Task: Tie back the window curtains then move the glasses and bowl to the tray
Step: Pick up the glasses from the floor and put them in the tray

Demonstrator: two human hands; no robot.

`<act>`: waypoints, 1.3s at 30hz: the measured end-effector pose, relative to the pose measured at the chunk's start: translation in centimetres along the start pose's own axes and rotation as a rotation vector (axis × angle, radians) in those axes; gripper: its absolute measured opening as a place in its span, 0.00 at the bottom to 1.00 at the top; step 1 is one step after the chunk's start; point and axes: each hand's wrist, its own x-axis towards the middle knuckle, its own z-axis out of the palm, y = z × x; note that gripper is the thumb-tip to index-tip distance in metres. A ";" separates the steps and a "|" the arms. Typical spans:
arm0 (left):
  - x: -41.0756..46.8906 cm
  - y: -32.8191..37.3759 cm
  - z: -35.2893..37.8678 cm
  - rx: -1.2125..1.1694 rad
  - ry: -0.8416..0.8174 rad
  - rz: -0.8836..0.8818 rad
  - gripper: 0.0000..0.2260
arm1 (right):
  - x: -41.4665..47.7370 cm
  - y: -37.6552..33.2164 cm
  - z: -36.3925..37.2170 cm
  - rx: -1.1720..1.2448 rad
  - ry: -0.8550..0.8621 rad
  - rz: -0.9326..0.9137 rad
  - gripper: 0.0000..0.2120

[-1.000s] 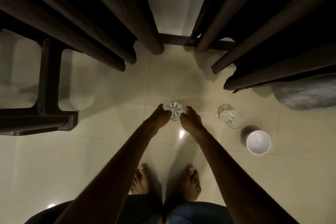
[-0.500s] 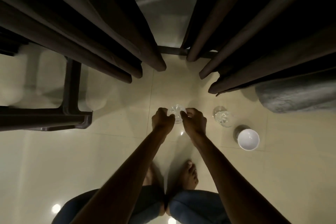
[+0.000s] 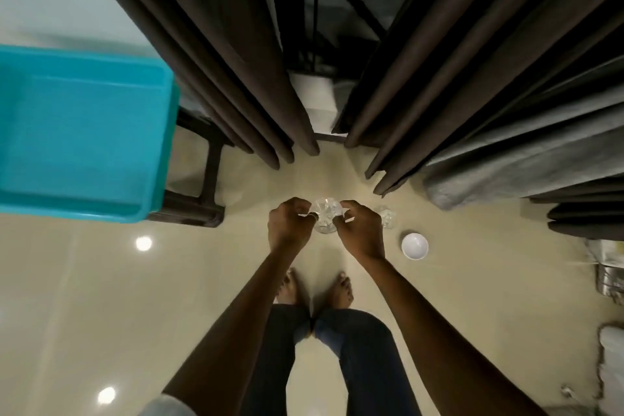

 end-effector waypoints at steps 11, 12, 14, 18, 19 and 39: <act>-16.2 6.4 -14.4 -0.058 0.106 0.079 0.09 | -13.1 -13.2 -10.2 0.071 -0.039 -0.118 0.12; -17.0 6.5 -15.3 -0.062 0.115 0.089 0.09 | -13.8 -14.0 -10.4 0.082 -0.045 -0.122 0.12; -18.0 6.2 -16.9 -0.070 0.136 0.122 0.09 | -15.0 -15.7 -10.6 0.087 -0.063 -0.131 0.12; -19.4 4.3 -19.7 -0.097 0.199 0.157 0.07 | -16.9 -18.9 -9.5 0.082 -0.103 -0.166 0.13; -19.6 3.7 -20.5 -0.114 0.215 0.164 0.07 | -17.3 -19.7 -8.9 0.070 -0.111 -0.176 0.13; -14.1 -13.8 -45.0 -0.231 0.333 0.095 0.07 | -26.5 -41.7 13.6 -0.213 -0.072 -0.304 0.09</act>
